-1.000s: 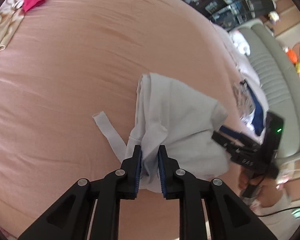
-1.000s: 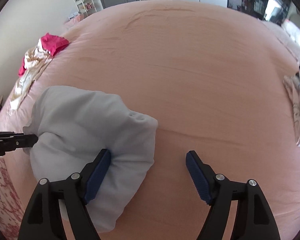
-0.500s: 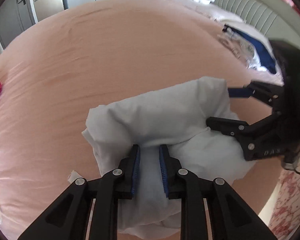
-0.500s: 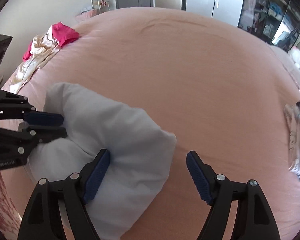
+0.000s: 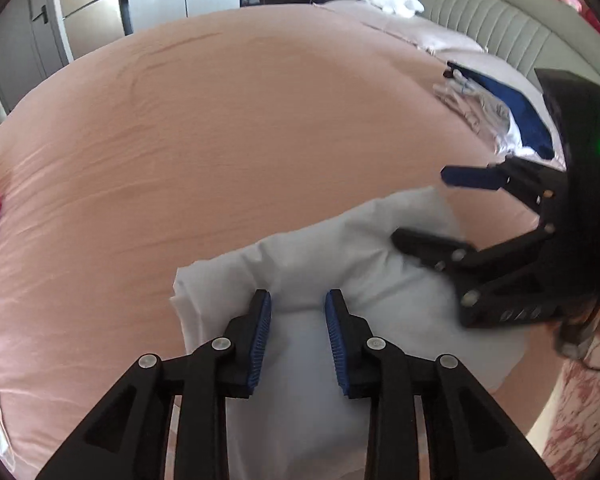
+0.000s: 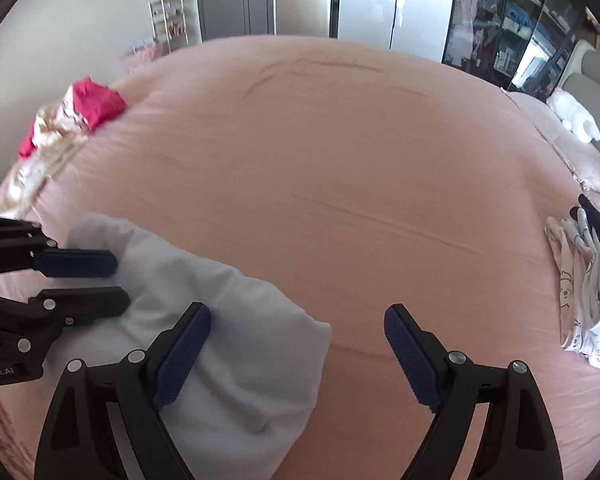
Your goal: Fold clothes
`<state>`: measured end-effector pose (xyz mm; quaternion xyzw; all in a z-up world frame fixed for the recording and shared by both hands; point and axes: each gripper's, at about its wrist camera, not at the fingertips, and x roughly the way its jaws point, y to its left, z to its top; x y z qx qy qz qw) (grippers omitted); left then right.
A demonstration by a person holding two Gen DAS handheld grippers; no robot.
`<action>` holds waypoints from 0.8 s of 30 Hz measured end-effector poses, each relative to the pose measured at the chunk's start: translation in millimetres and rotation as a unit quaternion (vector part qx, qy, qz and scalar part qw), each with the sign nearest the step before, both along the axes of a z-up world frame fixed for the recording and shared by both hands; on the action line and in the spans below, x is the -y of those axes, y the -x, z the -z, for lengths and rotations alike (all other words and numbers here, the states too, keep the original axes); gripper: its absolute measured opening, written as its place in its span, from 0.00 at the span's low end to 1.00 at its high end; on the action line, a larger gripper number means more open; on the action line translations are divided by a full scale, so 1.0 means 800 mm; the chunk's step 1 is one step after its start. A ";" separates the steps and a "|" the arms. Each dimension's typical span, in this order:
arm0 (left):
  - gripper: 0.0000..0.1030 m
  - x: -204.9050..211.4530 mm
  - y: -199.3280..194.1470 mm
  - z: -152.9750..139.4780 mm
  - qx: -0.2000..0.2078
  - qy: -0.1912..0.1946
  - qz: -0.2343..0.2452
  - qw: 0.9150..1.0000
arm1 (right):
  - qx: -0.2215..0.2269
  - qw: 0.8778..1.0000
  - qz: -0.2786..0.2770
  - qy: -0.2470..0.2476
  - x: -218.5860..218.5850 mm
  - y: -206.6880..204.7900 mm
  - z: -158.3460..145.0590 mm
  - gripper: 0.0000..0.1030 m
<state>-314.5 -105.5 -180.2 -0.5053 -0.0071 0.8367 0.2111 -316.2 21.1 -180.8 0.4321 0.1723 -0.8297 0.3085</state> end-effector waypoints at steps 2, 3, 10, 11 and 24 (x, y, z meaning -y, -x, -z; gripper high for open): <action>0.25 -0.012 0.008 0.013 0.012 0.006 0.018 1.000 | 0.054 0.997 0.030 0.047 -0.035 0.021 0.003 0.86; 0.25 0.006 0.010 0.008 0.025 -0.003 -0.006 1.000 | 0.071 0.994 0.052 0.060 -0.056 0.029 0.000 0.86; 0.26 -0.030 0.015 -0.052 -0.061 -0.058 0.002 0.996 | 0.064 0.987 0.091 0.115 -0.088 0.046 -0.032 0.85; 0.26 -0.044 0.023 -0.043 -0.053 -0.047 0.007 0.998 | 0.075 0.989 0.074 0.104 -0.070 0.048 -0.023 0.85; 0.31 -0.043 -0.016 -0.052 -0.055 -0.023 -0.019 0.998 | 0.019 0.994 0.030 0.103 -0.086 0.000 -0.062 0.85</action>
